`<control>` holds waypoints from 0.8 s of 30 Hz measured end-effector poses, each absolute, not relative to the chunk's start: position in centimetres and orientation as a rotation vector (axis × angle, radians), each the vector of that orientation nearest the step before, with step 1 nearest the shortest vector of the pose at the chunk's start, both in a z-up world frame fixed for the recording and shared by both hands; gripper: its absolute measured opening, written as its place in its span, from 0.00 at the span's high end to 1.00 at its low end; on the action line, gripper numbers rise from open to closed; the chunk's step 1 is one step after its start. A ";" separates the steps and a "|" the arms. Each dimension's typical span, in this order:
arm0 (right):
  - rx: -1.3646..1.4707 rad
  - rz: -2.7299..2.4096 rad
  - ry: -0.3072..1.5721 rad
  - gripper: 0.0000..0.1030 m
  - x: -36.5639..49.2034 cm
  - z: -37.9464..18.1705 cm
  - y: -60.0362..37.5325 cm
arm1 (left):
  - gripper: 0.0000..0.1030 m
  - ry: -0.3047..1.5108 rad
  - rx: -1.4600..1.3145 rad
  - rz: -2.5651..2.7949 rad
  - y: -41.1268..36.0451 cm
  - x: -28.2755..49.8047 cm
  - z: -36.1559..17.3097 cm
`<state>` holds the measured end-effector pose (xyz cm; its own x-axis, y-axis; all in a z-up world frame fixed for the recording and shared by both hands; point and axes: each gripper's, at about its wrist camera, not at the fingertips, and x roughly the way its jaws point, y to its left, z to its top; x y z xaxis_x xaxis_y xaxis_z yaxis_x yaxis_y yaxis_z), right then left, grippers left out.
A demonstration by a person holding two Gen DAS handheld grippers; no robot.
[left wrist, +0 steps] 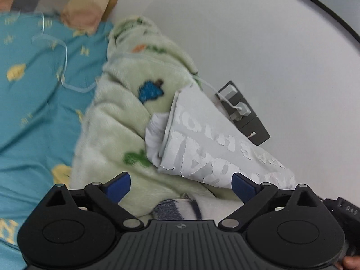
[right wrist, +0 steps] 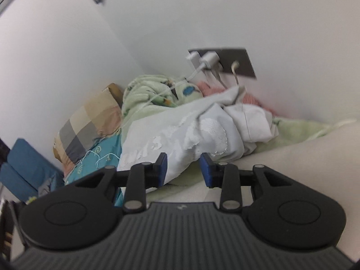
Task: Fold clothes
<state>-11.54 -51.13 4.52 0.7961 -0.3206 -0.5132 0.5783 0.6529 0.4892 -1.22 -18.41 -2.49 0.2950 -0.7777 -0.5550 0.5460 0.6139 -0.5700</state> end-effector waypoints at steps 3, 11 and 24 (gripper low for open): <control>0.594 -0.518 0.376 0.65 -12.8 6.5 -48.4 | 0.05 0.818 -0.247 -0.908 -17.0 -2.3 0.3; 0.429 -0.490 0.297 0.65 -16.7 9.5 -40.7 | 0.03 0.579 -0.135 -0.917 -10.5 -10.6 6.6; 0.207 -0.474 0.219 0.22 -19.5 9.2 -30.0 | 0.00 0.297 0.033 -0.820 -2.8 -20.4 10.3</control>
